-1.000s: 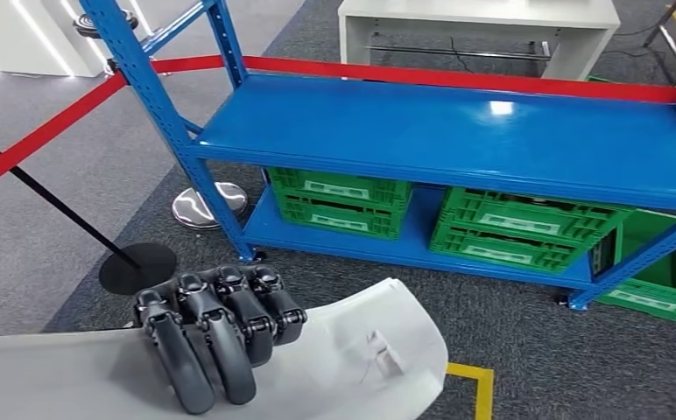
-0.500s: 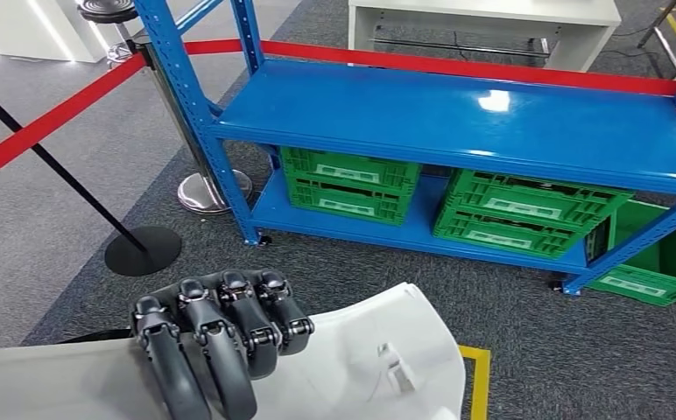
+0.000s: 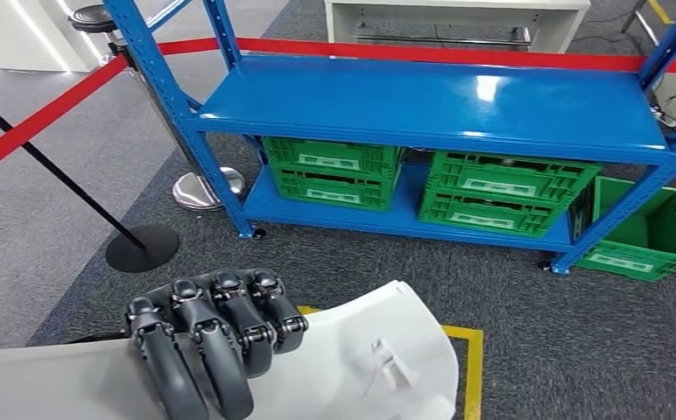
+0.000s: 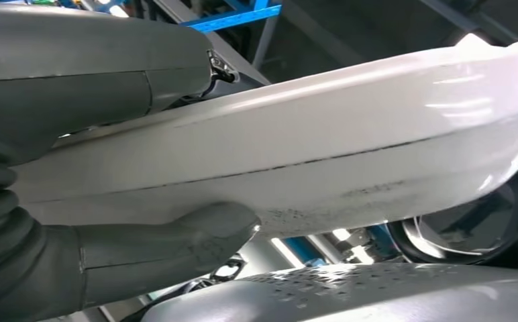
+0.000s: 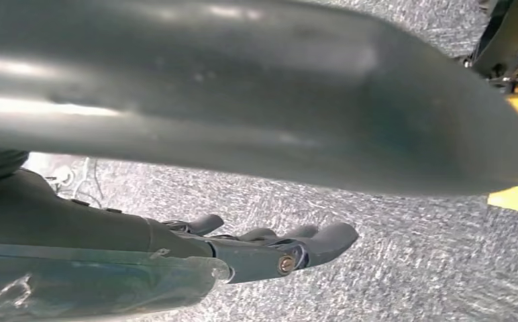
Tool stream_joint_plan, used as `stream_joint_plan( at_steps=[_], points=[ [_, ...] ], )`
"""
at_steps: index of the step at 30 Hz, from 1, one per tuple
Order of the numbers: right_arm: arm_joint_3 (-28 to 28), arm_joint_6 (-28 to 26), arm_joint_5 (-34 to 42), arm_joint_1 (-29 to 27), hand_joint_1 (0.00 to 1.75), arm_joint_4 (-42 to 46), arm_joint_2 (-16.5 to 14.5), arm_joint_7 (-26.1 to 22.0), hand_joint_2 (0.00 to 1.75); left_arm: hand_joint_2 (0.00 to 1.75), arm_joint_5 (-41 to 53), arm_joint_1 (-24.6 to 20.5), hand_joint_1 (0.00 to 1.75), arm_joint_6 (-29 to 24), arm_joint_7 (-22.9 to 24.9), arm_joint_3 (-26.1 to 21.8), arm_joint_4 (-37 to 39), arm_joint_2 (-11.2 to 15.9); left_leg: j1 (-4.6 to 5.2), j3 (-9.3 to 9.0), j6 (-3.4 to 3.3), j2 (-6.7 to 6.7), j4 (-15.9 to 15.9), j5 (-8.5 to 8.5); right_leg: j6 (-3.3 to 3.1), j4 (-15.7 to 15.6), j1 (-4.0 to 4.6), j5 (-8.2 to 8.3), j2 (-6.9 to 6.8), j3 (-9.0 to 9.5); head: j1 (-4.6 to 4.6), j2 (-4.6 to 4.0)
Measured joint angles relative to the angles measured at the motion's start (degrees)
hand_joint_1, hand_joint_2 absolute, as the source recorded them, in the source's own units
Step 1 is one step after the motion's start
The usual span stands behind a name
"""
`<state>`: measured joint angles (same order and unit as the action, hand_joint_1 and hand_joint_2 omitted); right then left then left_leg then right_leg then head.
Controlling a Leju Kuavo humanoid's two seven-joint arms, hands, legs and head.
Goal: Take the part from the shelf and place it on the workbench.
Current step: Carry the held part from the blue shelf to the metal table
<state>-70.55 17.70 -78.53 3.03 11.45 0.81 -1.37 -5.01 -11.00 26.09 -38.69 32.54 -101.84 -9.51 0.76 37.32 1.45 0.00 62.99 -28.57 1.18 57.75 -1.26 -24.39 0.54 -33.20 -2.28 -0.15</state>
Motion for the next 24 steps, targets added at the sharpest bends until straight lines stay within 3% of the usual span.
stream_joint_plan(
  at_steps=[2, 3, 4, 5, 7, 9, 12, 14, 16, 18, 19, 20, 22, 24],
  points=[
    [-0.2, 0.0, 1.0, -0.1, 0.00, 0.0, 0.0, -0.1, 0.00, 1.75, -0.3, 0.0, 1.75, -0.5, 0.0, 0.0, 0.0, 0.2, 0.01, 2.31, -0.10, -0.01, 7.4, -3.81, -0.37, 0.0, 0.33, 1.04, 0.13, -1.41, 0.37, 0.00],
    [-0.4, -0.1, 1.4, -0.1, 0.00, 0.0, 0.0, 0.0, 0.00, 1.75, -0.4, 0.0, 1.75, -0.7, 0.0, 0.0, 0.1, 0.3, 0.04, 2.55, -0.33, -0.03, 9.4, -3.93, -0.43, 0.0, 0.50, 1.60, 0.27, -2.10, 0.45, 0.00],
    [-0.5, -0.1, 1.6, 0.0, 0.00, 0.0, 0.0, 0.0, 0.00, 1.75, -0.4, 0.0, 1.75, -0.8, 0.0, 0.1, 0.1, 0.4, 0.11, 1.83, -0.63, -0.06, 9.5, -2.86, -0.45, 0.1, 0.64, 2.16, 0.49, -2.76, 0.48, 0.00],
    [-0.6, -0.1, 1.8, 0.0, 0.00, 0.0, 0.0, 0.0, 0.00, 1.75, -0.4, 0.0, 1.75, -0.8, 0.0, 0.1, 0.1, 0.5, 0.22, 0.07, -0.97, -0.21, 7.7, -1.19, -0.42, 0.1, 0.73, 2.71, 0.79, -3.36, 0.48, 0.00],
    [-0.8, -0.1, 2.1, 0.1, 0.00, 0.0, 0.0, 0.2, 0.00, 1.75, -0.3, 0.0, 1.75, -0.8, 0.0, 0.1, 0.1, 0.6, 0.43, -5.53, -1.72, -1.45, 0.4, 0.85, -0.14, 0.1, 0.79, 3.72, 1.54, -4.29, 0.51, 0.00],
    [-1.0, -0.2, 2.4, 0.2, 0.00, 0.0, -0.1, 0.4, 0.00, 1.75, -0.2, 0.0, 1.75, -0.9, 0.0, 0.1, 0.1, 0.6, 0.49, -9.60, -2.05, -2.64, -5.9, 0.10, 0.36, 0.1, 0.82, 4.71, 2.23, -4.89, 0.55, 0.00],
    [-1.4, -0.3, 2.7, -0.1, 0.00, 0.0, -0.1, 0.6, 0.00, 1.75, -0.3, 0.1, 1.75, -1.1, 0.0, 0.1, 0.1, 0.7, 0.39, -10.08, -2.37, -2.01, -7.9, 0.14, 1.40, -0.2, 0.71, 5.76, 2.87, -5.43, 0.52, 0.00],
    [-1.7, -0.6, 3.0, -0.3, 0.00, 0.0, -0.1, 0.6, 0.00, 1.75, -0.3, 0.3, 1.75, -1.3, 0.0, 0.1, 0.1, 0.8, 0.13, -9.71, -2.89, -1.14, -8.2, 1.04, 1.99, 2.7, 0.70, 3.54, 1.94, -6.87, 0.26, 0.00],
    [-2.1, -1.2, 3.5, -0.2, 0.00, 0.0, -0.1, 0.7, 0.00, 1.75, -0.5, 0.7, 1.75, -1.7, 0.0, 0.1, 0.1, 0.9, 0.12, -9.13, -3.11, -0.15, -8.1, 1.60, 2.52, 10.1, 0.65, -1.00, 0.67, -9.63, 0.02, 0.00],
    [-2.6, -2.1, 4.3, -0.2, 0.00, 0.0, -0.1, 0.5, 0.00, 1.75, -0.7, 1.1, 1.75, -2.1, 0.0, 0.2, 0.1, 1.2, 0.12, -8.51, -3.00, 0.99, -8.1, 2.04, 2.98, 15.8, 0.55, -3.68, 0.12, -11.01, 0.01, 0.00],
    [-3.0, -2.6, 4.7, -0.3, 0.00, 0.0, -0.1, 0.2, 0.00, 1.75, -0.8, 1.2, 1.75, -2.2, 0.0, 0.3, 0.1, 1.4, 0.10, -8.26, -2.91, 1.51, -8.0, 2.20, 3.13, 15.6, 0.48, -3.58, -0.09, -10.08, 0.01, 0.00],
    [-3.4, -3.1, 5.3, -0.3, 0.00, 0.0, 0.0, -0.2, 0.00, 1.75, -0.8, 1.2, 1.75, -2.2, 0.0, 0.3, 0.1, 1.5, 0.05, -8.08, -2.79, 2.00, -7.9, 2.30, 3.26, 13.0, 0.40, -2.64, -0.42, -7.93, 0.02, 0.00],
    [-4.3, -4.0, 6.6, -0.2, 0.00, 0.1, 0.1, -1.2, 0.00, 1.75, -0.5, 1.2, 1.75, -2.2, 0.0, 0.4, 0.1, 1.7, 0.11, -7.88, -2.36, 2.90, -7.6, 2.27, 3.37, 5.1, 0.31, -0.63, -1.75, -2.42, -0.01, 0.00],
    [-5.4, -4.7, 8.2, 0.0, 0.00, 0.2, 0.1, -2.6, 0.00, 1.75, -0.5, 1.2, 1.75, -2.2, 0.0, 0.6, 0.1, 1.7, 0.39, -7.70, -1.84, 3.52, -7.3, 2.23, 2.55, 0.9, 0.38, 0.01, -2.40, 0.17, 0.20, 0.00]
  ],
)
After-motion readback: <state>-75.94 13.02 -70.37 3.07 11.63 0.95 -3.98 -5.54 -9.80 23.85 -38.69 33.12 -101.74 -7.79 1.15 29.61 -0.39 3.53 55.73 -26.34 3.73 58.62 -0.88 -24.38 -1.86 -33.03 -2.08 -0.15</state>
